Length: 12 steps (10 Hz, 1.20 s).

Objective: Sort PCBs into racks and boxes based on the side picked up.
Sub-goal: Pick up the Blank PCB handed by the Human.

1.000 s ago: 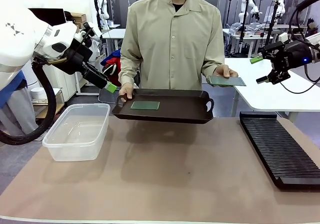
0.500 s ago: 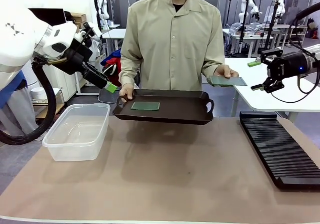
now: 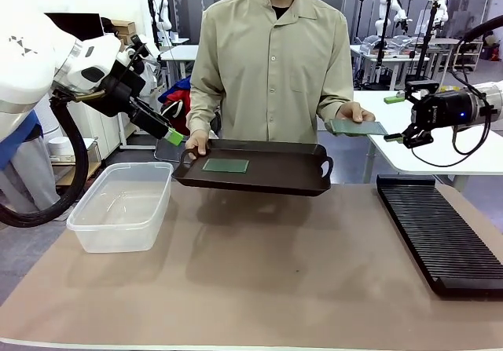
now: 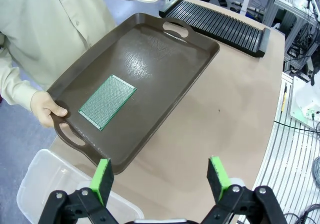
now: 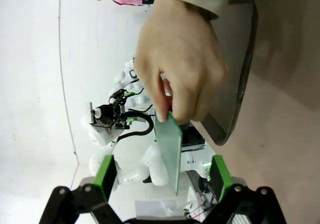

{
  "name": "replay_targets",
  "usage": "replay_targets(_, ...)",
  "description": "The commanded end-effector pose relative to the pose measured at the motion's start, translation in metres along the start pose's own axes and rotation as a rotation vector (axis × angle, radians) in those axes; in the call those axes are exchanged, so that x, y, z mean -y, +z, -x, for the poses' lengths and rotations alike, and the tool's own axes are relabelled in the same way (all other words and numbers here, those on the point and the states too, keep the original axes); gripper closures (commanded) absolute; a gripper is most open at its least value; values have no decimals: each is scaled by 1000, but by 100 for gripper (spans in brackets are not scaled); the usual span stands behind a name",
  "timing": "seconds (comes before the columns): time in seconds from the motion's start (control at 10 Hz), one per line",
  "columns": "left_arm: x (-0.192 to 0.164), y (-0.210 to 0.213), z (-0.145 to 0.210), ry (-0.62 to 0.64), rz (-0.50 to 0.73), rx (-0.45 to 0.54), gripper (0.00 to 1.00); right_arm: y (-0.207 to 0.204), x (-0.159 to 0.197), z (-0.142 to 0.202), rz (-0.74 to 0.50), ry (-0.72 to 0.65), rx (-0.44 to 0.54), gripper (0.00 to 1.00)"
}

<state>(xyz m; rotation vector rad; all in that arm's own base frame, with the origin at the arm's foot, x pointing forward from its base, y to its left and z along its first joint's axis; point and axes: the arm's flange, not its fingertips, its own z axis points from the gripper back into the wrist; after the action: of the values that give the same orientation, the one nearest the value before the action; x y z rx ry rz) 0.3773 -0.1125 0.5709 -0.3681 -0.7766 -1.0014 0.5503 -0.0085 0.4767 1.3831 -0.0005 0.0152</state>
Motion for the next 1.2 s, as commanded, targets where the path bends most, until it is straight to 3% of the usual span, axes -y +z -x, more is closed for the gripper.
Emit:
replay_targets(0.0,0,-1,1,-4,5,-4,0,-1,-7,-5,4,84,-26,0)
replay_targets(0.1,0,-1,1,-4,5,-4,0,0,0,0,0,0,0,0)
replay_targets(0.8,0,-1,1,-4,5,-4,0,-3,5,-5,-3,21,-31,0)
replay_targets(1.1,0,-1,1,-4,5,-4,0,-13,18,-16,-60,12,-49,0)
